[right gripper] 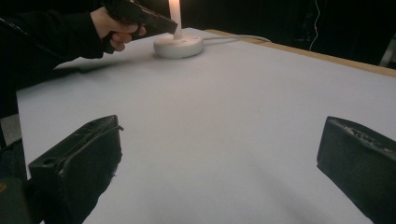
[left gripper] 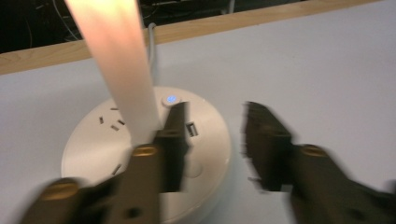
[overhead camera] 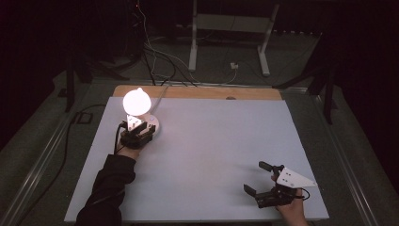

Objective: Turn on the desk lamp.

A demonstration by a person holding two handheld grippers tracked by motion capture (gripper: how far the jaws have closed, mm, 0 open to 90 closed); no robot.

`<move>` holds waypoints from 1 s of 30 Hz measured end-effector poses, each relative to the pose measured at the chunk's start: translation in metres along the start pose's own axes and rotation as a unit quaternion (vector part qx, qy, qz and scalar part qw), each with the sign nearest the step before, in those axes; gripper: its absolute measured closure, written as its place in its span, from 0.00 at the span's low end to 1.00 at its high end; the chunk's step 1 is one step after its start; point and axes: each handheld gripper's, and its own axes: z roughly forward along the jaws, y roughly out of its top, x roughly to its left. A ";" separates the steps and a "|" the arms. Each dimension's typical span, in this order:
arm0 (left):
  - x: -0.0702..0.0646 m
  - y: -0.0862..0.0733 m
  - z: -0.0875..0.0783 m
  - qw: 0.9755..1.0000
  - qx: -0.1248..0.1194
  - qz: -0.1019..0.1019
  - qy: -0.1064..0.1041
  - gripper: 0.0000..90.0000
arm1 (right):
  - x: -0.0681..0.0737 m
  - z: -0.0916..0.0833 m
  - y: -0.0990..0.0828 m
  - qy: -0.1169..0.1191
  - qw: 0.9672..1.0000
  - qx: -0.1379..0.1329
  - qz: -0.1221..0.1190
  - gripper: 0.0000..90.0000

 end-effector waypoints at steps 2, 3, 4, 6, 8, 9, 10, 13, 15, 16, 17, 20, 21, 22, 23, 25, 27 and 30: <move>-0.001 -0.002 0.001 1.000 0.003 -0.007 0.001 0.48 | 0.001 0.000 0.000 0.000 1.000 -0.001 -0.002 0.00; -0.001 -0.002 0.001 1.000 0.006 -0.014 0.001 0.42 | 0.001 -0.001 0.001 0.000 1.000 -0.001 -0.002 0.00; -0.001 -0.002 0.001 1.000 0.006 -0.014 0.001 0.38 | 0.001 -0.001 0.001 0.000 1.000 -0.001 -0.003 0.00; 0.000 -0.002 -0.001 1.000 0.006 -0.020 0.002 0.30 | 0.001 -0.001 0.001 -0.001 1.000 -0.002 -0.002 0.00; 0.000 0.000 -0.003 1.000 0.008 -0.023 -0.002 0.26 | 0.000 -0.001 0.001 -0.001 1.000 -0.003 0.000 0.00; -0.001 0.000 -0.005 1.000 0.008 -0.023 -0.002 0.22 | 0.000 -0.001 0.000 -0.001 1.000 -0.002 0.000 0.00; -0.001 0.000 -0.006 1.000 0.005 -0.024 -0.006 0.21 | 0.000 -0.001 0.000 0.000 1.000 -0.002 0.000 0.00; -0.003 0.002 -0.009 1.000 0.009 -0.025 -0.017 0.14 | 0.001 0.000 0.001 0.000 1.000 -0.002 -0.002 0.00; -0.004 0.002 -0.010 1.000 0.009 -0.025 -0.017 0.11 | 0.001 0.000 0.001 -0.001 1.000 -0.002 -0.002 0.00; -0.005 0.003 -0.012 0.999 0.015 -0.025 -0.028 0.09 | 0.001 0.000 0.001 -0.001 1.000 -0.002 -0.002 0.00; -0.005 0.003 -0.012 0.999 0.019 -0.024 -0.033 0.06 | 0.001 0.000 0.001 -0.002 1.000 -0.002 -0.002 0.00; -0.005 0.003 -0.014 0.999 0.023 -0.022 -0.045 0.01 | 0.000 0.000 0.000 -0.001 1.000 -0.002 -0.001 0.00; -0.005 0.002 -0.015 0.998 0.021 -0.021 -0.052 0.00 | 0.000 0.000 0.000 -0.002 1.000 -0.001 0.000 0.00; -0.005 0.002 -0.018 0.998 0.020 -0.023 -0.059 0.00 | 0.000 0.000 0.000 -0.002 1.000 -0.001 0.000 0.00; -0.004 0.002 -0.019 0.997 0.019 -0.023 -0.068 0.00 | 0.000 0.000 0.000 -0.002 1.000 -0.001 0.000 0.00; -0.004 0.002 -0.020 0.997 0.019 -0.021 -0.069 0.00 | 0.000 0.000 0.000 -0.002 1.000 -0.001 0.000 0.00; -0.004 0.002 -0.022 0.996 0.020 -0.018 -0.081 0.00 | 0.000 0.000 0.000 -0.002 1.000 0.000 0.000 0.00; -0.004 0.001 -0.026 0.996 0.021 -0.012 -0.088 0.00 | 0.000 0.000 0.000 -0.002 1.000 0.000 0.001 0.00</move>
